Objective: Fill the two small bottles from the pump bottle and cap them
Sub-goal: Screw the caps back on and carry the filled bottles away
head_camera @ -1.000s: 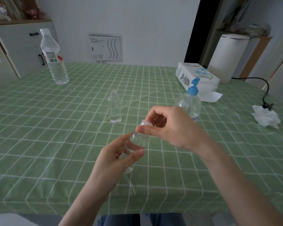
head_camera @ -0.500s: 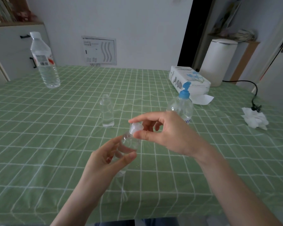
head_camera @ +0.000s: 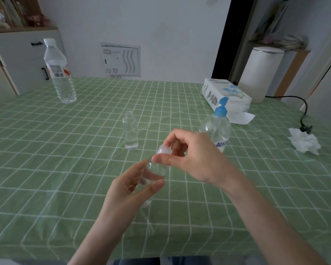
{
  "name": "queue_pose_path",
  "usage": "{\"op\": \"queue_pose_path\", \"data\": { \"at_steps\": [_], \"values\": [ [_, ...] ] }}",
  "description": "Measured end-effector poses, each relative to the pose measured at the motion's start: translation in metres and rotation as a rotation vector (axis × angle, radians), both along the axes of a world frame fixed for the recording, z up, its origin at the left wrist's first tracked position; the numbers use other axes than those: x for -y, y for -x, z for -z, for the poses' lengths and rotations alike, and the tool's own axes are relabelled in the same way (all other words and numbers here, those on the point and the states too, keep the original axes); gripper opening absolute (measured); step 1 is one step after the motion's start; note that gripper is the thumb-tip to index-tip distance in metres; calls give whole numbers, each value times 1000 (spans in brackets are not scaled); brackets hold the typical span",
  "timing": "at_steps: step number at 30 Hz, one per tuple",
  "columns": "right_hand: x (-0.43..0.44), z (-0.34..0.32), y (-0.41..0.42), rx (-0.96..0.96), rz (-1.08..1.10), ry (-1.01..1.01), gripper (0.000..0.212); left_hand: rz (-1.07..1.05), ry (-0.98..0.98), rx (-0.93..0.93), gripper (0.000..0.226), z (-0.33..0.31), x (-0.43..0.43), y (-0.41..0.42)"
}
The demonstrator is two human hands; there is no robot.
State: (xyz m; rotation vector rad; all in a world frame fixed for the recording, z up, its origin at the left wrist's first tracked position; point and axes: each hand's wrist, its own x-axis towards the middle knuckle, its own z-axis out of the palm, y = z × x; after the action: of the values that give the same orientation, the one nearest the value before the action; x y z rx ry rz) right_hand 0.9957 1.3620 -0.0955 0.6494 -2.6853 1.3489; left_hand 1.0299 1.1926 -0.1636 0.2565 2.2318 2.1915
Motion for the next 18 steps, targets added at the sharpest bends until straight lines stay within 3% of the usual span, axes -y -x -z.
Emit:
{"op": "queue_pose_path", "data": {
  "at_steps": [3,6,13,18],
  "values": [
    [-4,-1,-2,54,-87,29,42,-4,-16,5,55,0,1,0],
    [-4,0,-1,9,-80,37,28,-4,-4,0,56,1,2,0],
    [-6,0,0,60,-103,42,27,40,-31,12,54,2,1,-1],
    [-5,2,5,-13,-47,81,38,-5,-26,-35,60,-3,-2,4]
  ]
}}
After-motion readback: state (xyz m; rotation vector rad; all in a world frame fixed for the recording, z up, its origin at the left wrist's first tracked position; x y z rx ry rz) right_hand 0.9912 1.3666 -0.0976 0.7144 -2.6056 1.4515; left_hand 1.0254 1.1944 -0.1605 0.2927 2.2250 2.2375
